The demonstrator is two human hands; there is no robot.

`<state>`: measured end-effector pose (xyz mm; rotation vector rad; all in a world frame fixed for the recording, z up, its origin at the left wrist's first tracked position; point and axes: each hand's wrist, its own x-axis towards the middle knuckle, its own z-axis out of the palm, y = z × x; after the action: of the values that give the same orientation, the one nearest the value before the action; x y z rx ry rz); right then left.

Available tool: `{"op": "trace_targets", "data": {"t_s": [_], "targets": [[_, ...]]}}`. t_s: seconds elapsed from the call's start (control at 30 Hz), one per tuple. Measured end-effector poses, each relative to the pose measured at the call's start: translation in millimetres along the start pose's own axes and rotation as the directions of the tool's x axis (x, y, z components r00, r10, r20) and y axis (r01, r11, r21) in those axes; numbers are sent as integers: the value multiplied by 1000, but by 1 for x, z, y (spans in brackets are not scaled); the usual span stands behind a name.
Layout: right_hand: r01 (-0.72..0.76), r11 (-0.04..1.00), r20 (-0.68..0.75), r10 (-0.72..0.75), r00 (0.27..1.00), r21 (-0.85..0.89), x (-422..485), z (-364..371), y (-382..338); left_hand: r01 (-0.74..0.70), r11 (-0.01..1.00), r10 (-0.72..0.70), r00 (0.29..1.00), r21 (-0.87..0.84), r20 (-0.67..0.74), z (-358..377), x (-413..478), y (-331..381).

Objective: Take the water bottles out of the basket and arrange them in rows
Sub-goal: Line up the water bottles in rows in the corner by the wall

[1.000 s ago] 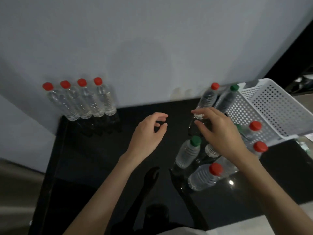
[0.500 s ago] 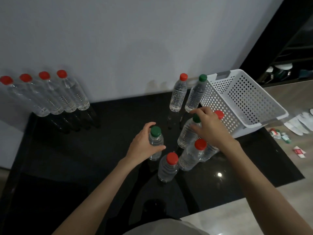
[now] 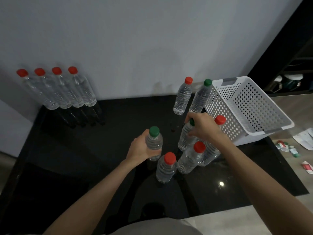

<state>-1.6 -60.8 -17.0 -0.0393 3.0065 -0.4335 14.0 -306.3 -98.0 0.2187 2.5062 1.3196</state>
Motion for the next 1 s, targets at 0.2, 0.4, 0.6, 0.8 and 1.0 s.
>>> {"op": "trace_targets", "data": {"t_s": [0.2,0.4,0.6,0.8,1.0], "targets": [[29,999,3,-29,1000,-38,9,1,-16,31,999,-32,996,-16,-86,-22,-10,-8],[144,985,52,-140,989,-95,25,4,-52,49,999,-50,974,-13,-221,-69,-18,-27],[269,963,120,-264,957,-33,50,16,-108,73,997,-63,950,21,-306,-121,-33,-47],[393,919,194,-393,899,42,70,37,-178,121,991,-95,939,60,-331,-160,-50,-83],[474,880,265,-465,845,34,81,49,-214,149,989,-137,926,7,-352,-179,-57,-113]]}}
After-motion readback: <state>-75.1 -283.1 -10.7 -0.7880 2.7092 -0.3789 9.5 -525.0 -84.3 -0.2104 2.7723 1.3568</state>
